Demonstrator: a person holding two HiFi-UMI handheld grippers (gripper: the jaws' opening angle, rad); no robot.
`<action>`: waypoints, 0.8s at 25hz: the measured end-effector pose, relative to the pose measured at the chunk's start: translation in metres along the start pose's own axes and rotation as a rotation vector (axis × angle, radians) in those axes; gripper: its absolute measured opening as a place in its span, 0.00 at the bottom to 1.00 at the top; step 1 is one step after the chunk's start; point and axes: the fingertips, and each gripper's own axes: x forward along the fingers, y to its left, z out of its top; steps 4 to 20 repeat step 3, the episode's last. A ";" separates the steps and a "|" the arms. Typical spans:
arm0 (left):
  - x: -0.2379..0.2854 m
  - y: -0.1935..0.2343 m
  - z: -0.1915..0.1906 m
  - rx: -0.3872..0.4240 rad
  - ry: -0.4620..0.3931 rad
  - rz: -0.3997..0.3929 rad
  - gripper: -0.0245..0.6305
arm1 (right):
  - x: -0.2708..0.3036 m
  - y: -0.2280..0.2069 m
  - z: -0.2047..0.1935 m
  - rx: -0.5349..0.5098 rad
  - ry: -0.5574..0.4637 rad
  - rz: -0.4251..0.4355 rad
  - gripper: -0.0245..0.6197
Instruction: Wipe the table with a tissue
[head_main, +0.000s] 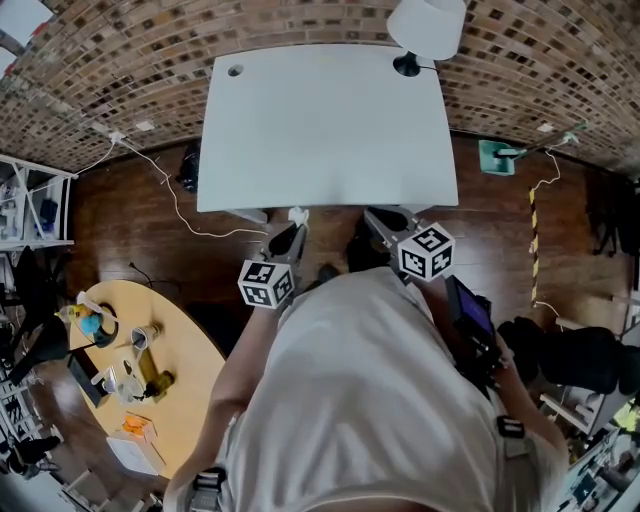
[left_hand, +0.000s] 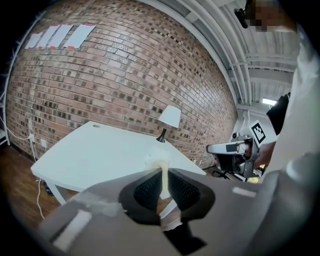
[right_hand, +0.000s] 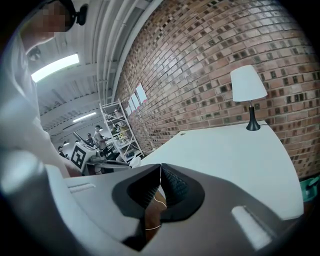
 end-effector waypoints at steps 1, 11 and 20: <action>0.000 -0.001 -0.001 0.000 0.002 -0.002 0.10 | 0.000 0.000 0.000 0.000 -0.001 -0.002 0.05; 0.001 -0.003 -0.003 0.000 0.005 -0.009 0.10 | -0.001 -0.002 0.000 0.000 -0.004 -0.006 0.05; 0.001 -0.003 -0.003 0.000 0.005 -0.009 0.10 | -0.001 -0.002 0.000 0.000 -0.004 -0.006 0.05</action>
